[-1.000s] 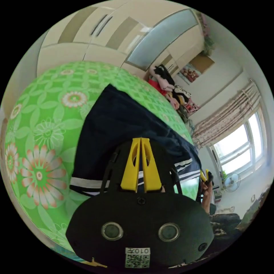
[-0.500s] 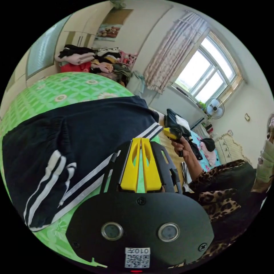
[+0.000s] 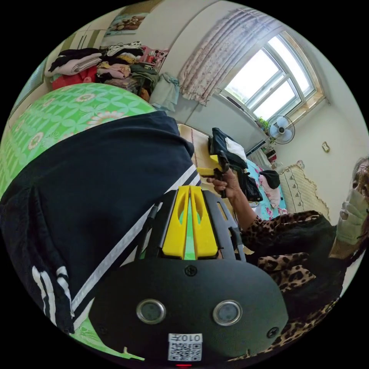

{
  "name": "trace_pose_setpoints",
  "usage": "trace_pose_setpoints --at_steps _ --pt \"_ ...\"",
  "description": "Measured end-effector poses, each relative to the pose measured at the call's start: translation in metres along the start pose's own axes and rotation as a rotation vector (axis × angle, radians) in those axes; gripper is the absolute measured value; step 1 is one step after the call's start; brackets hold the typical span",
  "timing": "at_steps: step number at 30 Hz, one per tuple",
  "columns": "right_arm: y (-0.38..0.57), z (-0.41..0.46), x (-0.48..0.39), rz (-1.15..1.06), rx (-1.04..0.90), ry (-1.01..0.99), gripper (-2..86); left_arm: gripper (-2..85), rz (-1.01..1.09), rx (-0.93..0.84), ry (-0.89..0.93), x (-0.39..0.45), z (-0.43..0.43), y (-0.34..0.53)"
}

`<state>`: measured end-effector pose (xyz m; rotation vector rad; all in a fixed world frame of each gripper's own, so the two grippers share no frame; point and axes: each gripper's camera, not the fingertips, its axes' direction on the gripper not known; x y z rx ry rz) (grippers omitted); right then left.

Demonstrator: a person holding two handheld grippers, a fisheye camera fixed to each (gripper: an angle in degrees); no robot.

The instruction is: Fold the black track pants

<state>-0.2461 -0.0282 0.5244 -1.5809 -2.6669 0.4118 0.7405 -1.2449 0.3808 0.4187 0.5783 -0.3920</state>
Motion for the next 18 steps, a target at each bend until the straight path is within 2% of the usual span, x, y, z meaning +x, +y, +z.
trace_pose_setpoints --at_steps 2,6,14,18 --pt "-0.018 0.013 0.005 -0.009 -0.035 -0.043 21.2 -0.2 0.003 -0.008 0.031 0.006 0.009 -0.012" --pt "-0.042 -0.007 -0.012 -0.115 0.171 -0.078 17.0 -0.2 0.001 -0.050 -0.017 0.019 0.034 -0.033" --pt "-0.114 0.025 -0.055 -0.185 -0.022 0.135 12.1 -0.2 -0.063 -0.038 0.035 0.007 0.060 -0.053" --pt "-0.104 0.032 -0.082 -0.292 0.030 0.322 10.6 -0.1 -0.072 -0.030 0.056 0.002 0.063 -0.057"
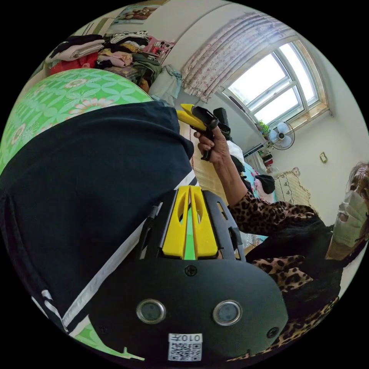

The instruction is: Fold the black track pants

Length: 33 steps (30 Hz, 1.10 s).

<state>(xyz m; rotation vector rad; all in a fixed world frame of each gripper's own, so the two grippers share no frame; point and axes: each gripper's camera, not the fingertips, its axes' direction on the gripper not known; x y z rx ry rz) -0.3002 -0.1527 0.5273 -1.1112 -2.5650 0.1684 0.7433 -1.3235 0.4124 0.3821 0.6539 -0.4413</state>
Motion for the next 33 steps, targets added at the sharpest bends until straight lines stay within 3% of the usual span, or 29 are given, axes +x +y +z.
trace_pose_setpoints --at_steps 6,16,19,23,29,33 --pt "-0.005 0.023 -0.004 -0.016 -0.108 -0.014 6.8 -0.2 -0.017 0.020 0.054 -0.015 0.002 -0.001" --pt "-0.014 0.019 -0.043 -0.162 -0.080 -0.096 3.3 -0.1 -0.034 0.057 0.126 -0.034 -0.002 0.007" --pt "-0.031 0.015 -0.058 -0.176 -0.053 0.010 3.3 -0.2 -0.023 0.055 0.102 -0.034 -0.004 0.011" --pt "-0.040 0.047 -0.018 -0.039 -0.203 0.188 4.2 -0.1 -0.036 0.069 0.110 -0.042 -0.009 0.020" --pt "-0.006 0.024 0.037 0.096 -0.070 -0.069 18.4 -0.1 -0.067 0.091 0.166 -0.062 -0.017 0.036" --pt "0.038 0.040 0.059 0.123 -0.184 -0.241 20.8 -0.2 -0.054 0.109 0.187 -0.070 -0.025 0.049"
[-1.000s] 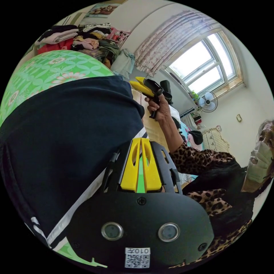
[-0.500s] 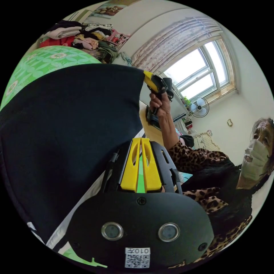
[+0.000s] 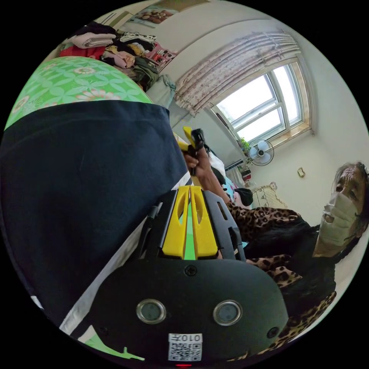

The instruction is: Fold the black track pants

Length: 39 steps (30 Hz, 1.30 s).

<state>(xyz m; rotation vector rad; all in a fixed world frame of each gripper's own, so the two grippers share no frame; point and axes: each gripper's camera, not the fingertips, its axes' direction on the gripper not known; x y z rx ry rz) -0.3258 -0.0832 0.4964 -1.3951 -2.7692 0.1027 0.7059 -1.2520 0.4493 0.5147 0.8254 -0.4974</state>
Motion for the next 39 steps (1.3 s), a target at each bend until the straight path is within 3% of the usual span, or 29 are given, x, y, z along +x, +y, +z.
trace_pose_setpoints --at_steps 5,10,12,14,15,25,30,36,39 --pt "0.048 0.035 0.034 0.018 -0.054 -0.150 26.1 -0.1 0.010 0.041 0.038 -0.008 -0.024 0.020" --pt "0.052 0.055 0.056 0.000 -0.004 -0.331 26.1 -0.1 -0.024 0.126 0.129 -0.029 -0.055 0.048" --pt "0.051 0.064 0.060 -0.013 -0.009 -0.403 22.5 -0.1 -0.058 0.153 0.143 -0.039 -0.066 0.063" --pt "0.055 0.068 0.055 -0.068 -0.004 -0.527 8.6 -0.1 -0.066 0.165 0.131 -0.044 -0.075 0.075" --pt "0.057 0.066 0.052 -0.097 0.016 -0.551 7.7 0.0 -0.072 0.165 0.112 -0.047 -0.080 0.081" --pt "0.044 0.045 -0.061 0.033 0.066 -0.231 4.8 -0.1 -0.126 0.168 -0.014 -0.066 -0.126 0.125" --pt "0.009 0.080 -0.119 0.066 0.090 -0.202 4.8 -0.1 -0.084 0.220 0.024 -0.064 -0.175 0.177" --pt "-0.059 0.204 -0.199 -0.015 -0.057 -0.120 5.0 -0.2 -0.069 0.367 -0.031 -0.064 -0.272 0.287" --pt "-0.096 0.314 -0.252 -0.133 -0.220 -0.078 5.0 -0.2 -0.096 0.469 -0.061 -0.069 -0.322 0.354"
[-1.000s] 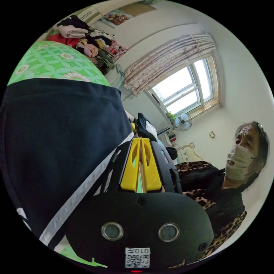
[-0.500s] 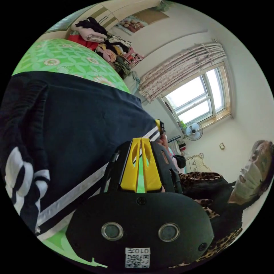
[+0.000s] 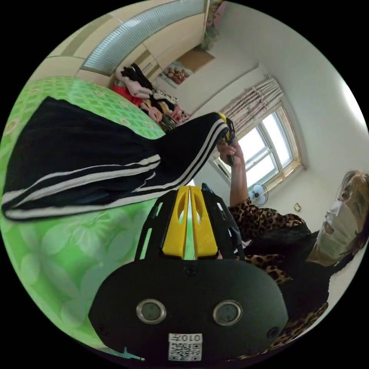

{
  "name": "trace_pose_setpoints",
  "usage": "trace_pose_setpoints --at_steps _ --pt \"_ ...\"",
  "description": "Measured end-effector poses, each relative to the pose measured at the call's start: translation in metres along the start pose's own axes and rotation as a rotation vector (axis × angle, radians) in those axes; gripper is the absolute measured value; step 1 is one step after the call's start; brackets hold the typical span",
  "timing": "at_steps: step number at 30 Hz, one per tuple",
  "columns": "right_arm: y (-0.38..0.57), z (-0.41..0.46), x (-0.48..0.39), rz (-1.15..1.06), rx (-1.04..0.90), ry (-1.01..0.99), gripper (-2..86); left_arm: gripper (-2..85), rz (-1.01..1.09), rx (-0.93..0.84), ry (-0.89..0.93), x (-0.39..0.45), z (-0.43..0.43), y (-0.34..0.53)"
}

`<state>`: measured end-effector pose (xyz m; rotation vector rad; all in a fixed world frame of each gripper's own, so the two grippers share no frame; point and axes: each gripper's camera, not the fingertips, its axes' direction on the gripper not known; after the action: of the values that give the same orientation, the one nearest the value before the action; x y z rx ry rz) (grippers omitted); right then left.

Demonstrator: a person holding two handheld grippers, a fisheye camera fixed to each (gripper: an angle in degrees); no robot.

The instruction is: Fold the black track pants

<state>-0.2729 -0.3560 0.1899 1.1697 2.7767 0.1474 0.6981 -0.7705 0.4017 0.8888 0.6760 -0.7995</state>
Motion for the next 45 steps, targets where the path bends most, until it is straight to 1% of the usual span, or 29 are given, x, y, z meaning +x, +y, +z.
trace_pose_setpoints --at_steps 2,3,5,6,8,9,10,11,14,16,18,19,20,22,23,24,25,26,28,31,33,34,36,38,39,41,42,44,45 --pt "-0.050 0.095 -0.019 -0.077 -0.135 0.037 5.0 -0.2 -0.020 0.058 -0.018 -0.009 -0.040 0.023" --pt "-0.062 0.122 -0.020 -0.096 -0.179 0.053 5.0 -0.2 -0.035 0.097 -0.028 -0.016 -0.064 0.038" --pt "-0.094 0.235 -0.002 -0.078 -0.340 0.115 5.2 -0.2 -0.059 0.145 -0.043 -0.025 -0.095 0.061" --pt "-0.099 0.266 0.006 -0.074 -0.394 0.146 5.3 -0.2 -0.086 0.169 -0.060 -0.033 -0.112 0.074" --pt "-0.100 0.384 0.060 0.010 -0.657 0.304 7.5 -0.2 -0.127 0.189 -0.078 -0.045 -0.132 0.092" --pt "-0.095 0.407 0.075 0.050 -0.716 0.354 9.0 -0.2 -0.156 0.192 -0.084 -0.053 -0.142 0.101" --pt "-0.082 0.442 0.098 0.086 -0.818 0.387 11.2 -0.2 -0.169 0.194 -0.088 -0.057 -0.147 0.105" --pt "-0.072 0.458 0.108 0.095 -0.850 0.313 12.8 -0.1 -0.186 0.198 -0.100 -0.064 -0.157 0.113" --pt "-0.065 0.431 0.098 0.031 -0.718 0.168 12.9 -0.2 -0.223 0.200 -0.153 -0.082 -0.180 0.122" --pt "-0.055 0.391 0.084 -0.025 -0.621 0.187 12.7 -0.2 -0.229 0.208 -0.164 -0.094 -0.191 0.119" --pt "-0.034 0.339 0.070 -0.047 -0.490 0.288 12.5 -0.2 -0.245 0.212 -0.173 -0.112 -0.198 0.105" --pt "-0.014 0.302 0.066 -0.022 -0.390 0.391 12.6 -0.2 -0.253 0.209 -0.181 -0.117 -0.199 0.101" --pt "0.010 0.265 0.066 0.022 -0.291 0.511 12.6 -0.2 -0.253 0.200 -0.204 -0.125 -0.201 0.089" --pt "0.046 0.220 0.075 0.137 -0.182 0.658 13.7 -0.2 -0.264 0.178 -0.262 -0.138 -0.200 0.071" --pt "0.067 0.198 0.085 0.209 -0.146 0.672 14.2 -0.1 -0.298 0.170 -0.304 -0.149 -0.200 0.060" --pt "0.076 0.191 0.090 0.235 -0.132 0.647 14.5 -0.1 -0.322 0.173 -0.326 -0.160 -0.200 0.050" --pt "0.092 0.183 0.102 0.272 -0.115 0.543 14.7 -0.1 -0.333 0.175 -0.326 -0.166 -0.199 0.045" --pt "0.102 0.187 0.113 0.283 -0.127 0.413 14.8 -0.1 -0.360 0.184 -0.295 -0.176 -0.196 0.038" --pt "0.107 0.208 0.126 0.280 -0.187 0.306 14.5 -0.1 -0.390 0.203 -0.261 -0.184 -0.193 0.032" --pt "0.104 0.246 0.133 0.243 -0.280 0.345 12.5 -0.1 -0.435 0.217 -0.299 -0.179 -0.188 0.035" --pt "0.100 0.251 0.130 0.207 -0.312 0.359 9.4 -0.1 -0.437 0.173 -0.391 -0.167 -0.183 0.040" --pt "0.098 0.249 0.123 0.161 -0.347 0.388 6.8 -0.1 -0.439 0.177 -0.394 -0.164 -0.183 0.042" --pt "0.102 0.236 0.104 0.090 -0.394 0.457 5.0 -0.2 -0.452 0.174 -0.327 -0.154 -0.183 0.052" --pt "0.113 0.199 0.083 0.046 -0.401 0.572 4.5 -0.2 -0.399 0.143 -0.240 -0.140 -0.174 0.057" --pt "0.118 0.188 0.082 0.056 -0.391 0.603 4.5 -0.2 -0.366 0.107 -0.195 -0.129 -0.164 0.061" --pt "0.135 0.133 0.084 0.137 -0.285 0.734 4.7 -0.2 -0.321 0.035 -0.157 -0.112 -0.144 0.064" --pt "0.139 0.119 0.085 0.157 -0.249 0.754 4.7 -0.2 -0.284 -0.014 -0.149 -0.101 -0.131 0.064" --pt "0.154 0.074 0.079 0.244 -0.127 0.781 5.4 -0.1 -0.234 -0.057 -0.172 -0.084 -0.116 0.057" --pt "0.158 0.066 0.072 0.239 -0.086 0.796 5.5 -0.1 -0.177 -0.069 -0.203 -0.072 -0.110 0.047"
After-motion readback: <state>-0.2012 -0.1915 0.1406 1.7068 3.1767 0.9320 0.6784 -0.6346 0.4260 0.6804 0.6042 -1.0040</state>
